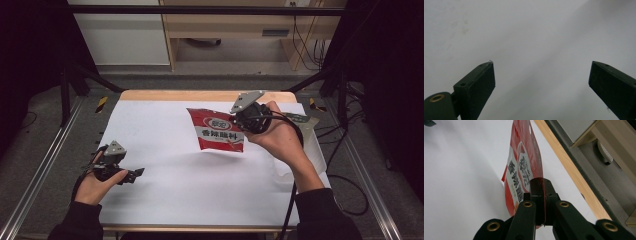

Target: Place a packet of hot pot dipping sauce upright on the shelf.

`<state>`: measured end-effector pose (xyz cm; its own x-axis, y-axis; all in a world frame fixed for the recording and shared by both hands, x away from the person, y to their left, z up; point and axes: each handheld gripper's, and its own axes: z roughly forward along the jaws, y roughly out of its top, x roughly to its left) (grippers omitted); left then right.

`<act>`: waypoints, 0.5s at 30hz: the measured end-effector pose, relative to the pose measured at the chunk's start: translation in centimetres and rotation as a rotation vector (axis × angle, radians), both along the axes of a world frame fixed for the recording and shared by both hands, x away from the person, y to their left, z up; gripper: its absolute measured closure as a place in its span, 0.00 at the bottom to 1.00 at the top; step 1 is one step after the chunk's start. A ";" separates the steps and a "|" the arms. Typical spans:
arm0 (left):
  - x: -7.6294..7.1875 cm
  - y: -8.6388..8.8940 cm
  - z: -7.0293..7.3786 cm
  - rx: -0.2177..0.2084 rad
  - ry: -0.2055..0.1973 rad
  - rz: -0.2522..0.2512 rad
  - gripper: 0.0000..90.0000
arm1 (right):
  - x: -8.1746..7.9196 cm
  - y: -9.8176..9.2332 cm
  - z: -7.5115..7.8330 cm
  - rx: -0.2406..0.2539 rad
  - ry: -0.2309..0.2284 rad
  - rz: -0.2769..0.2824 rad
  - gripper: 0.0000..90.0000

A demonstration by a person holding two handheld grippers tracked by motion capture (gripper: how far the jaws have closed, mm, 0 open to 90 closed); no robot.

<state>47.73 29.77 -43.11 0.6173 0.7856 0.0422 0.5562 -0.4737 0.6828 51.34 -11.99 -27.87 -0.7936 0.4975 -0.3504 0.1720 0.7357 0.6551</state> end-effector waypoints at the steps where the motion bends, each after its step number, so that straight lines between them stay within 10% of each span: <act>1: 0.0 0.0 0.0 0.000 0.000 0.000 0.08 | 0.0 0.0 0.0 0.000 0.000 0.000 1.00; 15: 0.0 0.2 -0.1 -0.010 0.005 0.002 0.08 | -1.3 -2.7 1.9 0.059 -0.036 -0.032 1.00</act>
<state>47.69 29.97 -43.19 0.6158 0.7873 0.0315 0.5604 -0.4657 0.6849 49.99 -14.68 -25.94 -0.7646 0.5426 -0.3478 0.1702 0.6904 0.7031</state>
